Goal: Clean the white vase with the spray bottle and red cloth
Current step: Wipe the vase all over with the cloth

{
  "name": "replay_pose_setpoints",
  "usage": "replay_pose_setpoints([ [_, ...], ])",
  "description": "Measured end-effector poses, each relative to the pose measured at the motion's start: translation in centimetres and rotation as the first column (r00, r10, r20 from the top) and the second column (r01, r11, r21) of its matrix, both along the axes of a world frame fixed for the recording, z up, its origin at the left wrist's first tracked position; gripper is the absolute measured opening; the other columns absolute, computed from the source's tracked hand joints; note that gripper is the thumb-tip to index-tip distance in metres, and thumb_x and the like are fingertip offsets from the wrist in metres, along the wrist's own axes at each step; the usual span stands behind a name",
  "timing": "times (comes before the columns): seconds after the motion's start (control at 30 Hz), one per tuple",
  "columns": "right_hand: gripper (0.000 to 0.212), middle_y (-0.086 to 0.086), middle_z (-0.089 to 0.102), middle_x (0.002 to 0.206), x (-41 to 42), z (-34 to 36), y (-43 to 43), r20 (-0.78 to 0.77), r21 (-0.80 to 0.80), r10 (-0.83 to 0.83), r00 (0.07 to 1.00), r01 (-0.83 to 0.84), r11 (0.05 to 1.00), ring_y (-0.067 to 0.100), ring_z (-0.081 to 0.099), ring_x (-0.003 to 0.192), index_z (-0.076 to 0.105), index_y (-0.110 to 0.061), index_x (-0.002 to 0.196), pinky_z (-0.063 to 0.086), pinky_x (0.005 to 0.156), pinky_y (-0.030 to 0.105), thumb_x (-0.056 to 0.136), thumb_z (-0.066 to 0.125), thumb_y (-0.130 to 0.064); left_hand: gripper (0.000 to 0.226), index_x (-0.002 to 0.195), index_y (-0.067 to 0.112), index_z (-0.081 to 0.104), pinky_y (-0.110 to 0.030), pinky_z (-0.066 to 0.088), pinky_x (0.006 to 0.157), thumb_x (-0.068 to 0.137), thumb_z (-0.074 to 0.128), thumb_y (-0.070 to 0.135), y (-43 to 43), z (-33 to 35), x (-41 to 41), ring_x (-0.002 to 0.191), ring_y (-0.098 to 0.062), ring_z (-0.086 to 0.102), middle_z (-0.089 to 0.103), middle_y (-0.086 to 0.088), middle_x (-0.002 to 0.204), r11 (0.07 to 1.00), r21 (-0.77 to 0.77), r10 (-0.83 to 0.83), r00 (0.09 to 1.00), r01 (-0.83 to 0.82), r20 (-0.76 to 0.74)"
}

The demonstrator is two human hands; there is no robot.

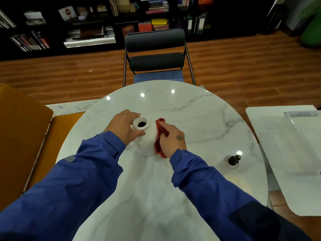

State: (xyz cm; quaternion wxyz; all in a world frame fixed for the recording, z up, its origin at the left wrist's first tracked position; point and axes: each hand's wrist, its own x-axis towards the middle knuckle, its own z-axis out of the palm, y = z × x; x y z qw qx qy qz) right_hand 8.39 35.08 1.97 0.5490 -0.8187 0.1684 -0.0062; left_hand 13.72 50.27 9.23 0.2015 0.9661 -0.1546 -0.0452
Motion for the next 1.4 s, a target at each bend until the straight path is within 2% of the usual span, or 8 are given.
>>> replay_pose_setpoints([
  [0.2, 0.047, -0.016, 0.059, 0.121, -3.0, -1.5, 1.9, 0.313, 0.038, -0.003, 0.950, -0.009, 0.999, 0.015, 0.058, 0.107, 0.058, -0.039, 0.127, 0.055, 0.087, 0.040, 0.092, 0.049, -0.008, 0.046, 0.112, 0.016, 0.065, -0.032, 0.044, 0.087, 0.071, 0.080, 0.030, -0.2, 0.0, -0.3, 0.096, -0.026, 0.059, 0.063, -0.009, 0.107, 1.000, 0.008, 0.002, 1.000, -0.002, 0.014],
  [0.47, 0.043, -0.003, 0.069, 0.108, 2.0, 0.0, -1.2, -0.104, 0.099, 0.071, 0.992, -0.061, 0.993, 0.019, 0.064, 0.076, 0.066, -0.030, 0.121, 0.048, 0.037, 0.013, 0.094, 0.043, -0.005, 0.048, 0.110, 0.013, 0.062, -0.034, 0.047, 0.084, 0.070, 0.079, 0.035, -0.5, -0.3, -0.6, 0.095, -0.026, 0.059, 0.062, -0.007, 0.107, 0.994, 0.009, 0.108, 0.994, -0.108, -0.011],
  [0.7, 0.050, -0.010, 0.062, 0.126, -1.0, 0.0, 0.8, 0.226, 0.034, 0.031, 0.974, -0.039, 0.999, 0.012, 0.057, 0.115, 0.063, -0.032, 0.126, 0.045, 0.102, 0.025, 0.089, 0.049, -0.001, 0.047, 0.091, 0.011, 0.054, -0.032, 0.039, 0.066, 0.070, 0.077, 0.045, -1.5, -0.6, -0.5, 0.076, -0.023, 0.051, 0.053, -0.005, 0.091, 0.974, 0.060, 0.219, 0.976, -0.219, 0.001],
  [0.83, 0.052, -0.019, 0.057, 0.132, -4.4, -3.2, 2.8, 0.184, 0.208, -0.129, 0.974, 0.090, 0.974, 0.019, 0.062, 0.110, 0.057, -0.052, 0.125, 0.059, 0.081, 0.041, 0.094, 0.047, -0.012, 0.052, 0.100, 0.010, 0.055, -0.031, 0.039, 0.068, 0.070, 0.077, 0.046, -1.5, -0.8, -0.5, 0.079, -0.022, 0.050, 0.053, -0.006, 0.097, 0.973, 0.068, 0.222, 0.975, -0.222, 0.006],
  [0.93, 0.054, -0.004, 0.065, 0.119, -4.0, -3.1, 2.8, -0.088, 0.413, -0.262, 0.961, 0.275, 0.868, 0.013, 0.069, 0.083, 0.059, -0.051, 0.121, 0.058, 0.051, 0.023, 0.096, 0.046, -0.005, 0.056, 0.107, 0.009, 0.055, -0.029, 0.038, 0.071, 0.071, 0.077, 0.045, -1.5, -0.7, -0.4, 0.086, -0.024, 0.053, 0.057, -0.009, 0.108, 0.973, 0.092, 0.214, 0.977, -0.212, -0.009],
  [1.07, 0.045, -0.001, 0.068, 0.106, -0.6, -0.8, 0.3, -0.199, 0.320, -0.167, 0.966, 0.225, 0.920, 0.005, 0.058, 0.052, 0.066, -0.030, 0.122, 0.047, 0.037, 0.014, 0.095, 0.041, -0.003, 0.053, 0.103, 0.010, 0.054, -0.029, 0.038, 0.068, 0.071, 0.076, 0.046, -1.4, -0.4, -0.1, 0.080, -0.020, 0.049, 0.057, -0.008, 0.104, 0.974, 0.127, 0.191, 0.981, -0.187, -0.019],
  [1.27, 0.049, -0.008, 0.066, 0.122, 1.0, 1.3, 0.1, 0.072, 0.136, 0.002, 0.997, -0.012, 0.991, 0.015, 0.062, 0.109, 0.068, -0.032, 0.119, 0.053, 0.094, 0.029, 0.091, 0.044, 0.001, 0.051, 0.099, 0.012, 0.053, -0.031, 0.040, 0.068, 0.071, 0.075, 0.048, -1.5, -0.6, -0.1, 0.078, -0.021, 0.049, 0.057, -0.007, 0.100, 0.966, 0.168, 0.198, 0.980, -0.197, 0.010],
  [1.4, 0.052, -0.020, 0.062, 0.122, -3.3, -1.0, 2.1, 0.138, 0.233, -0.102, 0.985, 0.068, 0.970, 0.008, 0.062, 0.109, 0.063, -0.044, 0.119, 0.055, 0.088, 0.025, 0.093, 0.048, -0.003, 0.052, 0.098, 0.013, 0.052, -0.034, 0.045, 0.070, 0.070, 0.074, 0.051, -1.4, -0.2, 0.1, 0.081, -0.024, 0.054, 0.059, -0.007, 0.102, 0.961, 0.216, 0.176, 0.984, -0.173, 0.005],
])
